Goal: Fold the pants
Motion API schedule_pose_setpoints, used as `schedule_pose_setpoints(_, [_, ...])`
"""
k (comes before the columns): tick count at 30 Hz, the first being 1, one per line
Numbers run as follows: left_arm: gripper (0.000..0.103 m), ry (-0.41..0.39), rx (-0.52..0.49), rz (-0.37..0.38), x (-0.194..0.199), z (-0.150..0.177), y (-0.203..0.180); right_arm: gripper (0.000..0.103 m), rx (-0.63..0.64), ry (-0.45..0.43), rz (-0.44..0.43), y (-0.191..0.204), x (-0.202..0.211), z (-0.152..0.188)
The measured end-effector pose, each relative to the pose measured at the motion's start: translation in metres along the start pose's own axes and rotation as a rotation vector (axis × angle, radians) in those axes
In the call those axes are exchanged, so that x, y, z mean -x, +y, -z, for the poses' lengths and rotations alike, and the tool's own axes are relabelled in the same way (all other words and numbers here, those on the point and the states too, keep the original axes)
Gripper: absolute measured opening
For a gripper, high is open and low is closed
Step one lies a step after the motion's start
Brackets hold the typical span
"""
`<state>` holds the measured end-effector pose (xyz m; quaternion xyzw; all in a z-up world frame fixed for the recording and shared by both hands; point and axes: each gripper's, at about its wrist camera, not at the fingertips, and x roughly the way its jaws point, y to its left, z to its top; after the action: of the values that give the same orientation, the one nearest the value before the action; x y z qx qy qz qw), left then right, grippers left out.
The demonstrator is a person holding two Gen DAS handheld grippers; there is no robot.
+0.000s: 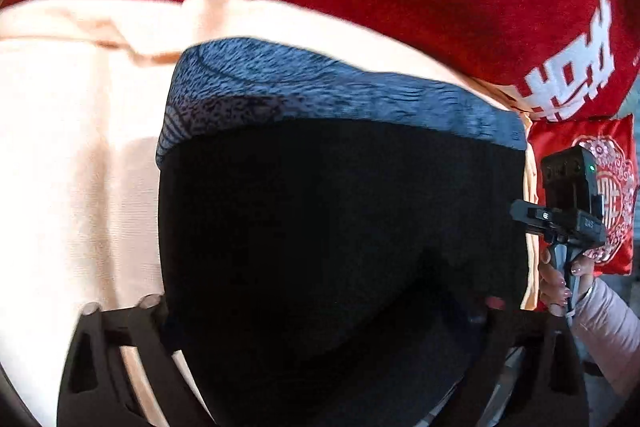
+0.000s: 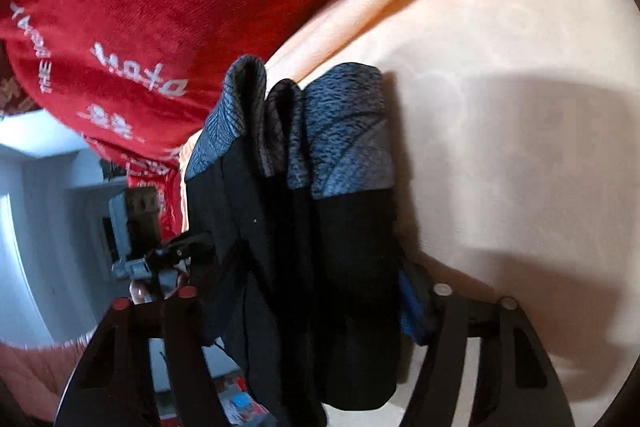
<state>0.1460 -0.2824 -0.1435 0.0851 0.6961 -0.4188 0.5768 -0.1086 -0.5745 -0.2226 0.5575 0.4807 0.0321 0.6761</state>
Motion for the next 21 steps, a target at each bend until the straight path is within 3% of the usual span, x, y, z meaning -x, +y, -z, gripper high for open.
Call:
schedule_pose_setpoints(2, [0.079,-0.027,-0.016,-0.019,0.007,0.003,-0.011,0.055,-0.009,-0.006,0.009,0.005,0.000,0.002])
schedule_pose_setpoints(7, [0.066,-0.068,0.020,-0.042,0.022,0.010,-0.021,0.046,-0.010,-0.030,-0.007,0.020,0.004,0.007])
schedule_pose_setpoints(13, [0.064,-0.096,0.048,-0.053,0.050,0.033,-0.030,0.043,0.019,-0.014,-0.063,0.037,0.015,0.023])
schedule_pose_setpoints(21, [0.064,-0.080,0.033,-0.059,0.082,0.081,-0.044,0.043,-0.014,-0.005,-0.106,0.058,0.026,0.081])
